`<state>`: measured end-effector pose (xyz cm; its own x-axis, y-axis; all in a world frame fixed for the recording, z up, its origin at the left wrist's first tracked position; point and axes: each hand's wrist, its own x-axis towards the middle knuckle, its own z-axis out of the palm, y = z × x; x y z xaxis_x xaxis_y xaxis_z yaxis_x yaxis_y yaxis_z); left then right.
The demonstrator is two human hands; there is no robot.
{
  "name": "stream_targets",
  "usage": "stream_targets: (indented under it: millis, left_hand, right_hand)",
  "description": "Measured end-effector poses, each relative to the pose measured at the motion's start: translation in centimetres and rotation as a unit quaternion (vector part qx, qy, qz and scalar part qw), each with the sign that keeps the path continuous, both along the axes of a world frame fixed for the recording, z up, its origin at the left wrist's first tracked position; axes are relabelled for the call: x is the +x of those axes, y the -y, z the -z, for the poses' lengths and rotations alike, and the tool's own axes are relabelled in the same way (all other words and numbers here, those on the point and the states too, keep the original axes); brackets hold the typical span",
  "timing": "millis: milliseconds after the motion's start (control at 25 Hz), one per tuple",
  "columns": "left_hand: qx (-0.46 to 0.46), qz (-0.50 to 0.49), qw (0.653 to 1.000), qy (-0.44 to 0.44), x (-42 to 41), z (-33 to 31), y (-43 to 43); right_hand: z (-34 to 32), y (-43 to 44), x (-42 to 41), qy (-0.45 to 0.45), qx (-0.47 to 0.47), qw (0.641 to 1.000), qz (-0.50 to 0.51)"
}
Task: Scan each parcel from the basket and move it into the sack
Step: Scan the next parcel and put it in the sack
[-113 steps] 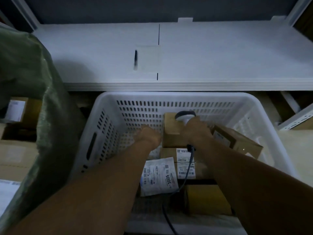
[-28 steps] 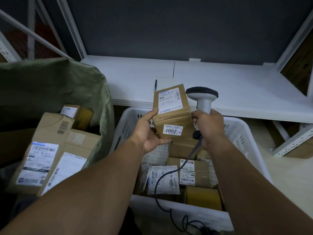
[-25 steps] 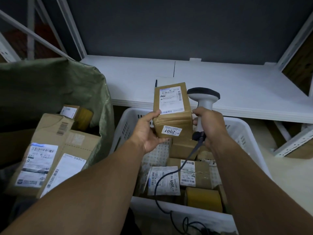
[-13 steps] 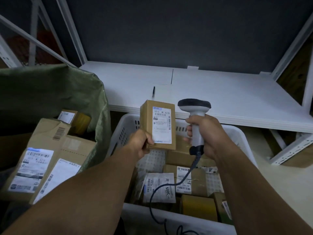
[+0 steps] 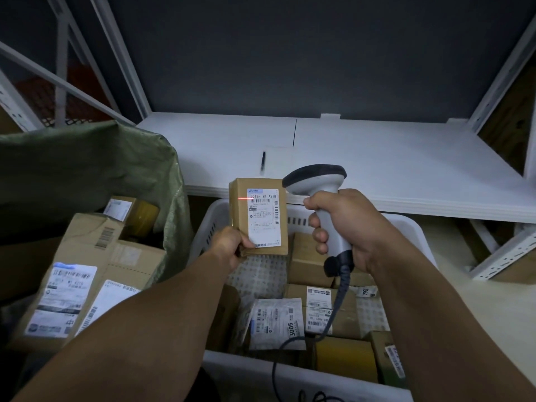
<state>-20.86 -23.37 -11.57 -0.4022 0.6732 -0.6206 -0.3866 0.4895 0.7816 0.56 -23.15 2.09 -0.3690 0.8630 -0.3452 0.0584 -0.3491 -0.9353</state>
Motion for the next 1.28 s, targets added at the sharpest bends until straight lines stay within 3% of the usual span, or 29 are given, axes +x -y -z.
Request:
stream_targets:
  millis: [600,880,1080,1280]
  left_hand:
    - [0.018,-0.077,0.997,-0.017,-0.3,1.2,-0.8]
    - [0.056,-0.076,0.995,0.026,0.8,-0.5,-0.1]
    - [0.147,-0.121,0.977,0.092,2.1,-4.5,1.1]
    - [0.313,-0.217,0.912,0.154,1.9,-9.7,2.6]
  right_hand:
    - [-0.3,0.0,0.8,0.012,0.011,1.000,-0.001]
    - [-0.2,-0.4,0.1,0.004,0.032,0.999,0.008]
    - [-0.3,-0.9,-2.2,-0.008,0.088,0.995,0.046]
    - [-0.4,-0.5,-4.8,-0.027,0.098,0.994,0.034]
